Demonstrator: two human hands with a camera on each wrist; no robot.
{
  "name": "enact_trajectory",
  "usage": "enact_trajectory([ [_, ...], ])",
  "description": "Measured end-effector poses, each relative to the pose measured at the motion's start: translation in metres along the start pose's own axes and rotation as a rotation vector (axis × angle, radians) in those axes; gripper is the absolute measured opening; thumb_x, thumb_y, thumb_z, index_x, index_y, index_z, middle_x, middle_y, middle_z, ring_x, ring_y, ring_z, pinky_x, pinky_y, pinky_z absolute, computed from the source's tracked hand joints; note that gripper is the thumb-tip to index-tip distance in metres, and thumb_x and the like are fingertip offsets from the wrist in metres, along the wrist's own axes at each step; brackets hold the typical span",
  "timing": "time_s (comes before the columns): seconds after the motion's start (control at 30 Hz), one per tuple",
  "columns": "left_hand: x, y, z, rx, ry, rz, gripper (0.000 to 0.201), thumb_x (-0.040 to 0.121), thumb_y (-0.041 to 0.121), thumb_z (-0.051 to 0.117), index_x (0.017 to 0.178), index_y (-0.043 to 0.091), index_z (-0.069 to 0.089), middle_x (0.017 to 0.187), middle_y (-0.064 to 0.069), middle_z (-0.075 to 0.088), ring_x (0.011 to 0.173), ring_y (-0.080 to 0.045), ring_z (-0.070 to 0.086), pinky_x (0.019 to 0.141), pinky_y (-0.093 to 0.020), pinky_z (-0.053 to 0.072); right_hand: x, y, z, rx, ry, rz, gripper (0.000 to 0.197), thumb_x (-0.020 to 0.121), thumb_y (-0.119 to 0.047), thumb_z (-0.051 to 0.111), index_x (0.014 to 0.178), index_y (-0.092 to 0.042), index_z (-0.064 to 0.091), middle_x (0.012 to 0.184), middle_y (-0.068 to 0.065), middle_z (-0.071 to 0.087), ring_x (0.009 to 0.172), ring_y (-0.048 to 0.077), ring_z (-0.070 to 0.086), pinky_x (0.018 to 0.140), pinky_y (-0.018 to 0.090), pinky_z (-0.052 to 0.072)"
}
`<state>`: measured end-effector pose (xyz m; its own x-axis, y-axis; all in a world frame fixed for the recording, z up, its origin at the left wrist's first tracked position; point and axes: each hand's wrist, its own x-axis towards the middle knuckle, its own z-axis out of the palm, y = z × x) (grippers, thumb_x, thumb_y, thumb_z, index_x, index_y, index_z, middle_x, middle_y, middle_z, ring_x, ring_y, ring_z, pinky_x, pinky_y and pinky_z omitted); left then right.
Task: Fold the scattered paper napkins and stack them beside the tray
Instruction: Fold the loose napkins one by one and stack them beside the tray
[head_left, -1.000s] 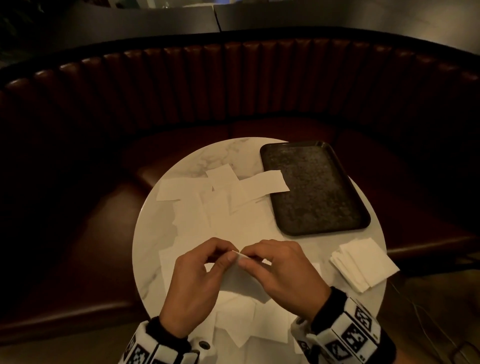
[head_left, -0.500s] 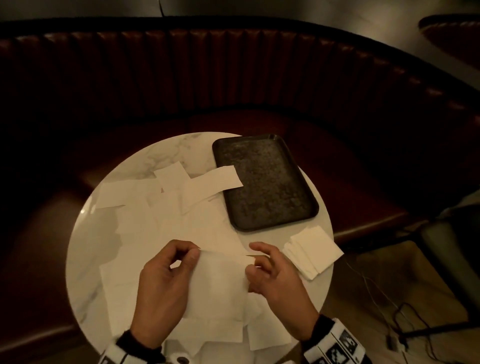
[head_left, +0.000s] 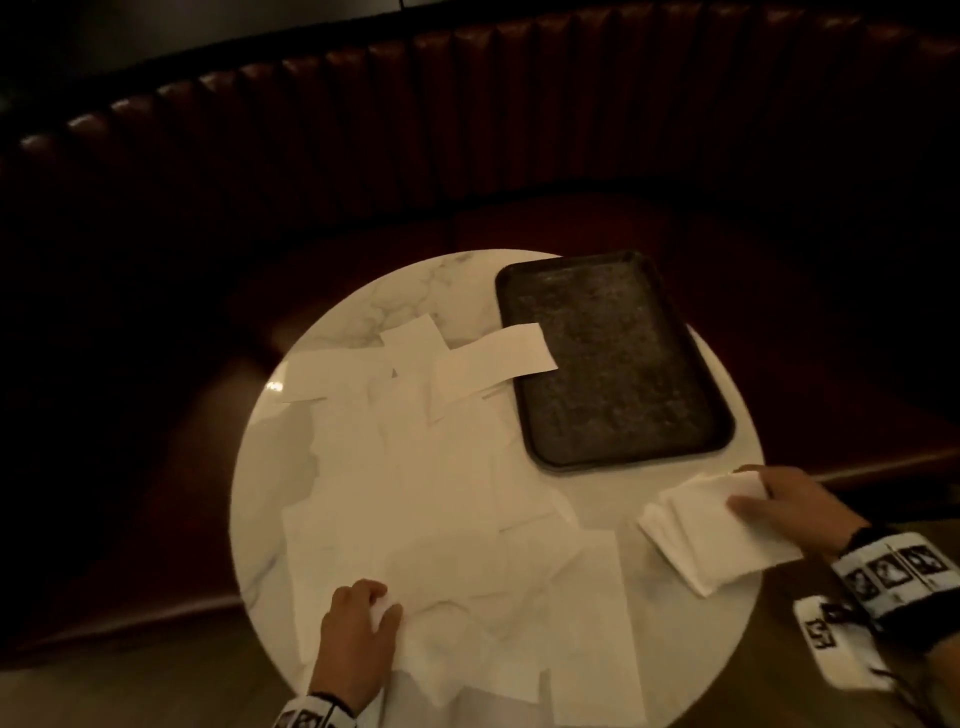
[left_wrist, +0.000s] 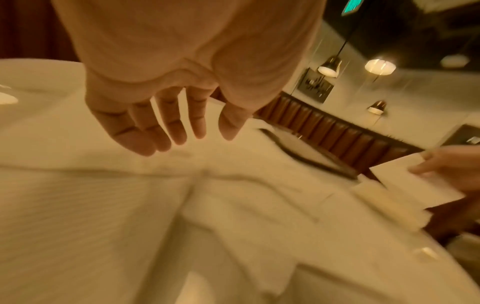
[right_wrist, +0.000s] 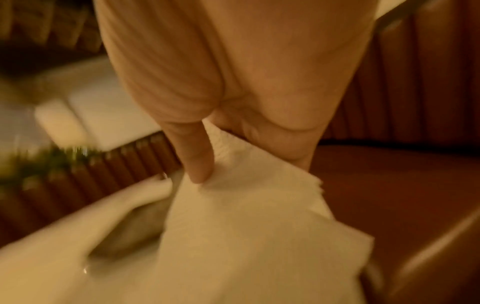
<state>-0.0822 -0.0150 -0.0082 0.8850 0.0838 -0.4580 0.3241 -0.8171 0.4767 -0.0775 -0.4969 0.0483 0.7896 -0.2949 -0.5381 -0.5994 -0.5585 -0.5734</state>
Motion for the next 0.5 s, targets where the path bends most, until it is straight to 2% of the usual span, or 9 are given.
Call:
enact_trajectory([
  [0.07, 0.006, -0.019, 0.000, 0.134, -0.001, -0.082, 0.031, 0.089, 0.036, 0.064, 0.116, 0.025, 0.052, 0.119, -0.004, 0.047, 0.110, -0.028, 0.053, 0.096, -0.036, 0.041, 0.026, 0.013, 0.012, -0.209, 0.065, 0.053, 0.029, 0.087, -0.011, 0.065, 0.114, -0.015, 0.059, 0.112, 0.019, 0.063, 0.101, 0.033, 0.060, 0.089, 0.042, 0.048],
  [0.13, 0.008, -0.023, -0.002, 0.188, 0.012, -0.068, 0.040, 0.088, 0.042, 0.062, 0.123, 0.031, 0.048, 0.129, 0.002, 0.038, 0.118, -0.026, 0.045, 0.098, -0.037, 0.041, 0.035, 0.020, 0.030, -0.276, 0.181, 0.073, 0.047, 0.084, -0.010, 0.067, 0.128, -0.011, 0.049, 0.125, 0.024, 0.054, 0.112, 0.041, 0.053, 0.097, 0.049, 0.045],
  [0.23, 0.007, -0.017, -0.003, 0.259, 0.000, -0.011, 0.051, 0.088, 0.046, 0.058, 0.134, 0.041, 0.038, 0.144, 0.012, 0.024, 0.128, -0.023, 0.033, 0.101, -0.041, 0.041, 0.024, 0.009, 0.049, -0.372, 0.350, 0.127, 0.068, 0.080, -0.016, 0.071, 0.138, -0.014, 0.037, 0.139, 0.023, 0.036, 0.122, 0.048, 0.038, 0.100, 0.062, 0.035],
  [0.3, 0.007, -0.015, 0.001, 0.281, -0.037, -0.009, 0.058, 0.089, 0.047, 0.056, 0.140, 0.042, 0.031, 0.150, 0.013, 0.017, 0.133, -0.022, 0.029, 0.104, -0.042, 0.039, 0.012, -0.016, 0.068, -0.388, 0.436, 0.073, 0.066, 0.078, -0.015, 0.071, 0.136, -0.012, 0.041, 0.138, 0.024, 0.036, 0.122, 0.048, 0.037, 0.099, 0.061, 0.033],
  [0.33, 0.007, -0.015, 0.003, 0.280, -0.048, -0.010, 0.060, 0.089, 0.047, 0.056, 0.142, 0.042, 0.029, 0.152, 0.013, 0.015, 0.134, -0.022, 0.028, 0.105, -0.043, 0.038, 0.004, -0.033, 0.084, -0.391, 0.426, -0.004, 0.060, 0.079, -0.015, 0.069, 0.134, -0.011, 0.045, 0.136, 0.024, 0.041, 0.121, 0.047, 0.040, 0.099, 0.058, 0.035],
  [0.37, 0.007, -0.014, 0.004, 0.276, -0.050, -0.010, 0.061, 0.089, 0.047, 0.055, 0.143, 0.042, 0.028, 0.153, 0.012, 0.015, 0.135, -0.022, 0.027, 0.106, -0.043, 0.038, -0.003, -0.050, 0.106, -0.368, 0.351, -0.103, 0.054, 0.081, -0.016, 0.066, 0.132, -0.010, 0.049, 0.131, 0.023, 0.048, 0.119, 0.044, 0.045, 0.099, 0.052, 0.037],
  [0.43, 0.007, -0.015, 0.005, 0.271, -0.042, -0.008, 0.061, 0.089, 0.047, 0.054, 0.144, 0.041, 0.027, 0.154, 0.011, 0.013, 0.136, -0.023, 0.025, 0.107, -0.044, 0.037, -0.015, -0.083, 0.155, -0.203, 0.101, -0.286, 0.048, 0.084, -0.018, 0.060, 0.130, -0.010, 0.051, 0.118, 0.017, 0.059, 0.111, 0.037, 0.055, 0.096, 0.039, 0.042],
  [0.5, 0.006, -0.016, 0.004, 0.273, -0.042, 0.000, 0.062, 0.090, 0.048, 0.053, 0.145, 0.041, 0.025, 0.155, 0.011, 0.013, 0.137, -0.023, 0.024, 0.109, -0.043, 0.036, -0.018, -0.111, 0.197, -0.075, -0.074, -0.276, 0.047, 0.086, -0.017, 0.061, 0.131, -0.014, 0.047, 0.115, 0.010, 0.061, 0.110, 0.030, 0.058, 0.094, 0.028, 0.042],
])
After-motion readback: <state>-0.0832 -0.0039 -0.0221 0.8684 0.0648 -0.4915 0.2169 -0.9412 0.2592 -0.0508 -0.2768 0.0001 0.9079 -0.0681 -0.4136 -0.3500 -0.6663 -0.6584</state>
